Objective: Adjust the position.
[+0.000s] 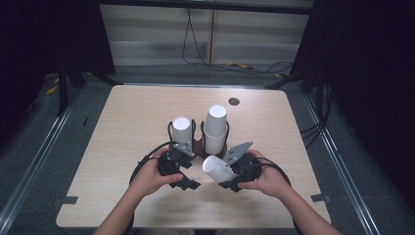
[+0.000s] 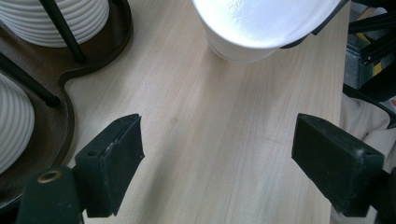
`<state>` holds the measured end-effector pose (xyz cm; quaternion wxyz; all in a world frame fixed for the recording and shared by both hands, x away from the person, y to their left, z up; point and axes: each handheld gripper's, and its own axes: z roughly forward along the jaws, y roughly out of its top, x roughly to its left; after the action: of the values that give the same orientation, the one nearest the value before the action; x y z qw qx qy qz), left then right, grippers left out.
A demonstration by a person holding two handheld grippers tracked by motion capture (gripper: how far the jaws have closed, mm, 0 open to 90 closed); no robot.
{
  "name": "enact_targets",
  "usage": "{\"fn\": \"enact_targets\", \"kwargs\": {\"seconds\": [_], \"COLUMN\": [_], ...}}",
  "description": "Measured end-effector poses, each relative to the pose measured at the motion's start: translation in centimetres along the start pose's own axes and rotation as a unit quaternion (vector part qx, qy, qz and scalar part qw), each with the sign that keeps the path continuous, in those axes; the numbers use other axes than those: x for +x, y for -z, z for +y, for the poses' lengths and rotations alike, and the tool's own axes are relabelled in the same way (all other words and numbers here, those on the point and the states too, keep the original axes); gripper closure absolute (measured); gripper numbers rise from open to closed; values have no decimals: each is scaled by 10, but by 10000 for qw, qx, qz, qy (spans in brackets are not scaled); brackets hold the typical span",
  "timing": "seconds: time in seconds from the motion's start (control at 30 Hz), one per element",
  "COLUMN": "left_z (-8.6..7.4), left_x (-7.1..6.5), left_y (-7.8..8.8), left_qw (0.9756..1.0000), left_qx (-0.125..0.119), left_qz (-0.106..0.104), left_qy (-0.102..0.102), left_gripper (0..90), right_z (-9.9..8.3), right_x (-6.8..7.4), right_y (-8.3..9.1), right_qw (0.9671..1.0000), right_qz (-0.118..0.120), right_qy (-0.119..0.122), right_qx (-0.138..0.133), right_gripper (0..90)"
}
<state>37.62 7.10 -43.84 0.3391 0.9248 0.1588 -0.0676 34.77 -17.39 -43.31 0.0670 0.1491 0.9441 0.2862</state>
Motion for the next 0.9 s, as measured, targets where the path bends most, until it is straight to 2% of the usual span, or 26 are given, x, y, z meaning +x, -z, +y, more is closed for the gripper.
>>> {"fn": "enact_targets", "kwargs": {"seconds": [0.13,0.23,0.37,0.43,0.47,0.63,0.67,0.8,0.9], "left_z": [0,0,0,0,0,0,0,-1,-2], "left_x": [0,0,-1,-1,-2,-1,-1,1,1], "left_y": [0,-1,-2,-1,-2,-2,-3,-4,-4], "left_qw": [10000,10000,9998,9999,9998,9998,9997,9999,9997], "left_qx": [-45,-57,-173,-130,-210,-150,-222,-162,-234], "left_qz": [56,-21,32,5,-16,49,41,32,32], "left_qy": [-6,14,16,-36,-29,-81,-93,-42,-46], "left_gripper": [165,165,165,165,165,165,165,165,164], "right_z": [1,2,4,5,7,8,9,11,13], "right_x": [-1,-1,-1,-1,-1,0,0,-1,-1], "right_y": [0,0,0,0,1,3,4,5,5], "right_qw": [10000,10000,9999,9999,9997,9995,9994,9993,9992], "right_qz": [31,75,60,28,35,63,74,88,131], "right_qy": [17,6,74,108,162,218,218,247,269], "right_qx": [61,39,89,113,173,222,257,280,276], "right_gripper": [292,292,291,291,291,291,291,290,290]}}
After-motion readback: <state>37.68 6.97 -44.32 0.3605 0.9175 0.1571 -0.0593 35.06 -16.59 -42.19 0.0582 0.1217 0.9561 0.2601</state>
